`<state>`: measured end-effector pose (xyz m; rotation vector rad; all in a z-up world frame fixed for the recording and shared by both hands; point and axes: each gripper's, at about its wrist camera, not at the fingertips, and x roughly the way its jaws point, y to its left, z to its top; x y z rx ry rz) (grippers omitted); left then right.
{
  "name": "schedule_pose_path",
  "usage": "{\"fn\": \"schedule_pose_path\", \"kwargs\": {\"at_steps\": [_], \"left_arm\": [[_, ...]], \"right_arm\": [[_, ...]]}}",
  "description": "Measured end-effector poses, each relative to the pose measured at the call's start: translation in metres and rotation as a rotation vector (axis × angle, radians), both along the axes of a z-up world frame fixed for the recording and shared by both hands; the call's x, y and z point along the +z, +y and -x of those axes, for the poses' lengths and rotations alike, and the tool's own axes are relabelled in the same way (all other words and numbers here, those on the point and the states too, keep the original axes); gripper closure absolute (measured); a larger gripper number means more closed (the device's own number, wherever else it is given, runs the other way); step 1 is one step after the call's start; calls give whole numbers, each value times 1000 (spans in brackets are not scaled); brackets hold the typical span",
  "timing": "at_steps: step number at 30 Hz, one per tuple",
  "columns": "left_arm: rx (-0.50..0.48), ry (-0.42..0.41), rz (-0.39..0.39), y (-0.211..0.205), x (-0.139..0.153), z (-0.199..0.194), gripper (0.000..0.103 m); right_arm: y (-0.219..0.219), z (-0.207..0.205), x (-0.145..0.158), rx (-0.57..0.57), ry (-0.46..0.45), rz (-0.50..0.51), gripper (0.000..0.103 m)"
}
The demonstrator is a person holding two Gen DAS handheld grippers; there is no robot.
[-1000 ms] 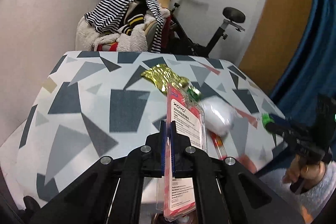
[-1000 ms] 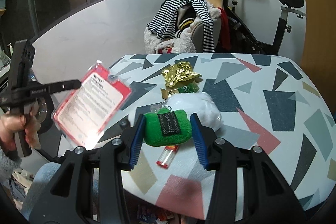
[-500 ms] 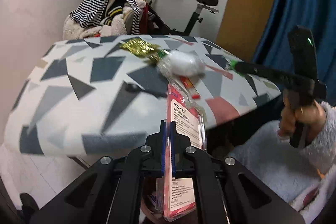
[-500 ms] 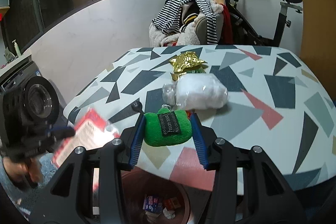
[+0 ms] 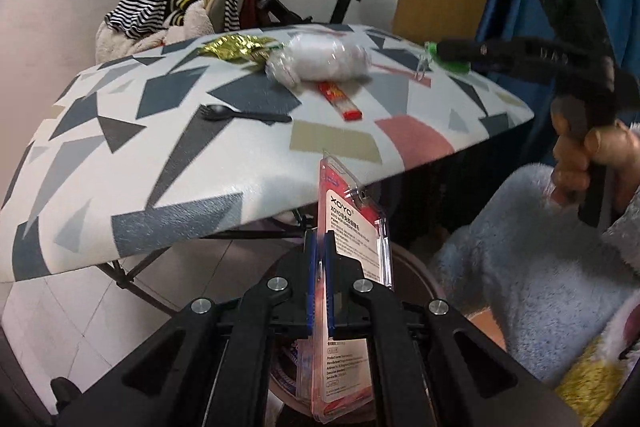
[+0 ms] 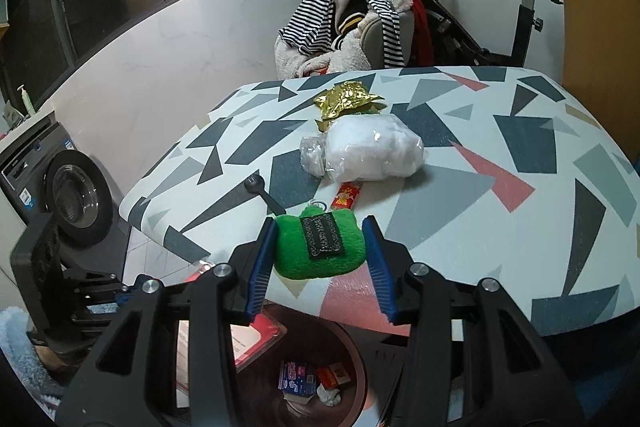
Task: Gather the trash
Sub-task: 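Lift the card packet with the left gripper while the right gripper carries the pouch toward the bin, then open the left gripper over the brown bin while the right gripper drops the green pouch in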
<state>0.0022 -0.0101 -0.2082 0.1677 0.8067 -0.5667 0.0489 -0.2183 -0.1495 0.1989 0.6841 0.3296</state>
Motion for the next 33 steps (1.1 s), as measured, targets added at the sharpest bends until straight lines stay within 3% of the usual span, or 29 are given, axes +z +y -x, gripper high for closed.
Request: {"fn": "schedule_pose_path", "kwargs": {"at_steps": [9, 17, 22, 24, 27, 33], "left_arm": [[-34, 24, -33, -12, -12, -4, 99], [-24, 60, 4, -7, -15, -11, 95], [29, 42, 58, 4, -4, -13, 75], [65, 34, 100, 10, 4, -14, 61], [111, 5, 160, 21, 21, -15, 50], [188, -74, 201, 41, 53, -16, 35]], "right_arm": [[-2, 0, -8, -3, 24, -4, 58], [1, 0, -12, 3, 35, -5, 57], [4, 1, -14, 11, 39, -9, 58], [6, 1, -17, 18, 43, -10, 57], [11, 1, -21, 33, 53, -9, 58], [29, 8, -29, 79, 73, 1, 57]]}}
